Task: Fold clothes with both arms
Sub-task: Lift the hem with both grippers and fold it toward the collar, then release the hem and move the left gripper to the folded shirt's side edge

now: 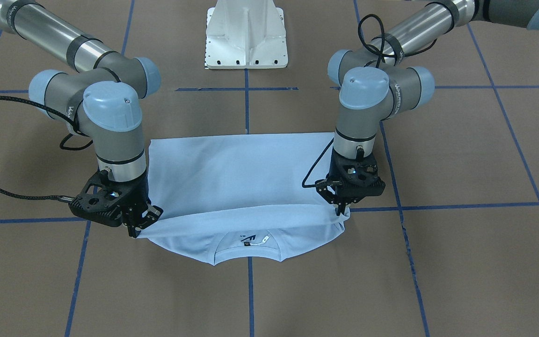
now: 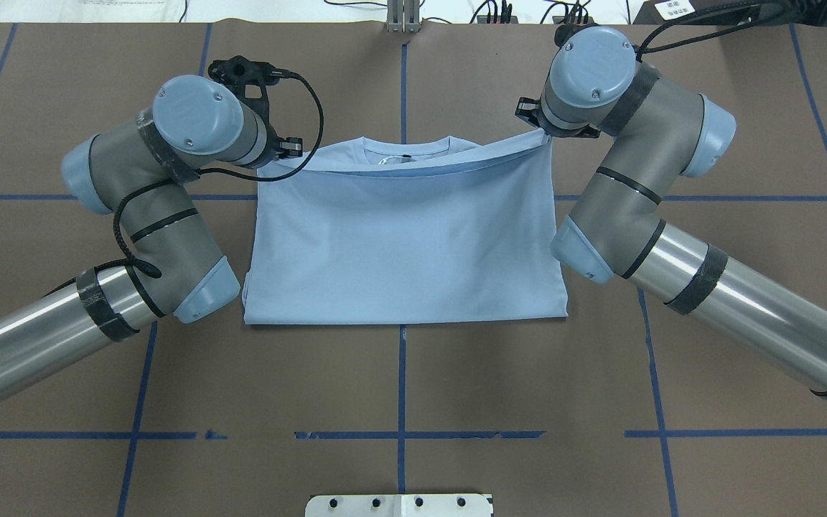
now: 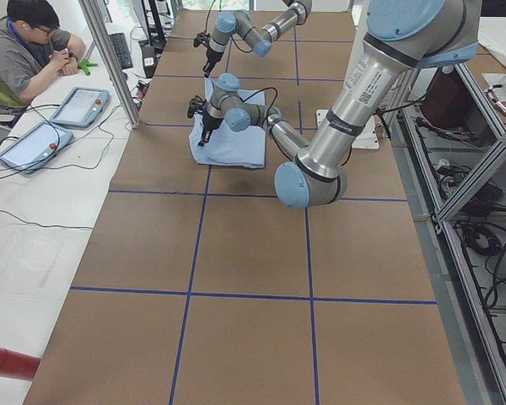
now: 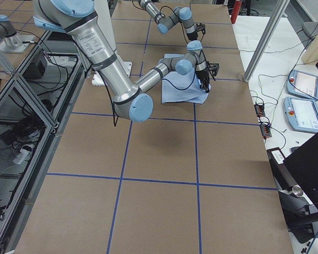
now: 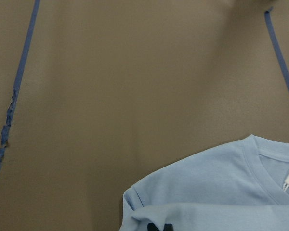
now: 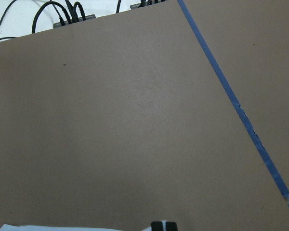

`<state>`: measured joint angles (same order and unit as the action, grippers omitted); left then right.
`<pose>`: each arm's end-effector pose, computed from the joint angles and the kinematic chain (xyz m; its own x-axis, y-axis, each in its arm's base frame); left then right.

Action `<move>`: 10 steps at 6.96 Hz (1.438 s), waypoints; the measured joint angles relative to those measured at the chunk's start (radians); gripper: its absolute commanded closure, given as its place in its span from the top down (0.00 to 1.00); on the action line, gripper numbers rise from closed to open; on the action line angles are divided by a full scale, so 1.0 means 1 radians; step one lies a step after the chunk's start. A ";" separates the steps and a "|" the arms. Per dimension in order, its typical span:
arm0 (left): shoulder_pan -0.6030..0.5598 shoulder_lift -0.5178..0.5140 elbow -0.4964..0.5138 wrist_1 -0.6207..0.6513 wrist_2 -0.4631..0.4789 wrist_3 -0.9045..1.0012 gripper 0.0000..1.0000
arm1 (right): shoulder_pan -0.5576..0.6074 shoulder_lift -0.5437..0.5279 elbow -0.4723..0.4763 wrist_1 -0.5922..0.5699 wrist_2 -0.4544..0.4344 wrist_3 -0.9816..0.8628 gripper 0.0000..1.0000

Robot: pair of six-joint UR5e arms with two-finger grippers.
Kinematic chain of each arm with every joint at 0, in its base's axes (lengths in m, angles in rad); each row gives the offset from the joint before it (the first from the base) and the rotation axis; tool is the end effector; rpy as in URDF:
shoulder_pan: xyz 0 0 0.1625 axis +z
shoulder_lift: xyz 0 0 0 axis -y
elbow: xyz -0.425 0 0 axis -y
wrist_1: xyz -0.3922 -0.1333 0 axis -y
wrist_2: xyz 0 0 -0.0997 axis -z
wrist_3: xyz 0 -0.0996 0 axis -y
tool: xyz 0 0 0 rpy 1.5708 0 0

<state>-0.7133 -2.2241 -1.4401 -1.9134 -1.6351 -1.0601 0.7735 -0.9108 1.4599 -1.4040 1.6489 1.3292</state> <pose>0.4754 -0.5792 0.2928 0.7289 0.0143 -0.6845 0.2977 0.8937 0.3357 -0.4385 -0.6037 0.3030 0.6820 0.3326 0.6513 -0.5116 0.8534 0.0999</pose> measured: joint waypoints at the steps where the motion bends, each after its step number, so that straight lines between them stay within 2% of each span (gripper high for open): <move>1: -0.001 -0.010 0.049 -0.031 0.009 0.006 0.00 | -0.013 0.001 -0.012 0.009 -0.002 0.001 0.00; 2: -0.006 -0.017 0.076 -0.050 0.012 0.019 0.00 | -0.027 0.002 -0.015 0.014 -0.004 0.004 0.00; 3: -0.012 -0.019 0.086 -0.057 0.013 0.038 0.00 | -0.039 0.003 -0.016 0.015 -0.005 0.006 0.21; 4: -0.015 -0.021 0.091 -0.060 0.014 0.046 0.99 | -0.047 0.003 -0.016 0.016 -0.006 0.006 0.99; 7: -0.019 0.016 0.058 -0.142 0.001 0.090 1.00 | -0.050 -0.004 -0.002 0.036 -0.029 -0.039 1.00; 8: -0.019 0.067 -0.011 -0.174 -0.026 0.097 1.00 | -0.020 -0.013 0.020 0.042 0.009 -0.110 1.00; 10: 0.003 0.238 -0.228 -0.191 -0.074 0.080 1.00 | 0.029 -0.041 0.064 0.046 0.074 -0.200 1.00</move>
<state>-0.7099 -1.9862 -1.6684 -2.1040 -1.7087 -0.9797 0.8025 -0.9518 1.5236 -1.3581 1.7234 1.1288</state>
